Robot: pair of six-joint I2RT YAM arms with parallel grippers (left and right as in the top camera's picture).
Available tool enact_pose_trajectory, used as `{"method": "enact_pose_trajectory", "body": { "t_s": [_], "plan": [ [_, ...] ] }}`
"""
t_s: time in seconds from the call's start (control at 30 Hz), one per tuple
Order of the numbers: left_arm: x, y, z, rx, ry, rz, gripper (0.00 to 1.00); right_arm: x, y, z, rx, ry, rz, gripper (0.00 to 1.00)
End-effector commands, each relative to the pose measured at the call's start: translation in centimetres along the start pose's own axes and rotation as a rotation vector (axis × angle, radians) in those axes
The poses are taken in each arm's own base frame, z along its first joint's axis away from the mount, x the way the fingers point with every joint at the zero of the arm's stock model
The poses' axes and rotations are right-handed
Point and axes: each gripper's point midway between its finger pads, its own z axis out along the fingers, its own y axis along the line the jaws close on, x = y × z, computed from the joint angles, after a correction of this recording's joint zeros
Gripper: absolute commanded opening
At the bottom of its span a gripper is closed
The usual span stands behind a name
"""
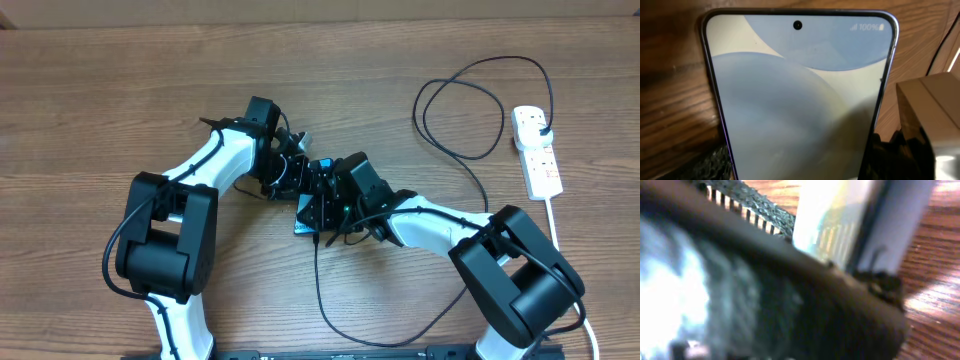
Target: Plug charger to phone and switch on socket
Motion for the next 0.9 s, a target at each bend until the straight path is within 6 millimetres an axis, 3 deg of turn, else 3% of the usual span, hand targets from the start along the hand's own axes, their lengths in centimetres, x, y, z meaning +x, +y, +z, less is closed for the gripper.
{"method": "enact_pose_trajectory", "body": {
  "t_s": [0.0,0.27,0.63,0.7,0.8,0.87],
  "plan": [
    [2.8,1.4,2.5,-0.024,0.109,0.003,0.76,-3.3,-1.6,-0.4,0.085,-0.152,0.114,0.45],
    [2.8,1.4,2.5,-0.024,0.108,0.004,0.77,-3.3,-0.9,-0.5,0.047,-0.132,0.130,0.42],
    [2.7,1.4,2.5,-0.023,0.104,0.007,0.77,-4.5,-0.5,-2.3,-0.030,-0.121,0.161,0.40],
    [2.7,1.4,2.5,-0.023,0.104,0.007,0.77,-4.5,-0.5,-2.3,-0.030,-0.122,0.161,0.36],
    [2.7,1.4,2.5,-0.026,0.104,0.007,0.77,-4.6,-0.1,-2.3,-0.048,-0.118,0.156,0.22],
    [2.7,1.5,2.5,-0.030,0.103,0.008,0.77,-4.6,0.5,-2.4,-0.077,-0.112,0.158,0.20]
  ]
}}
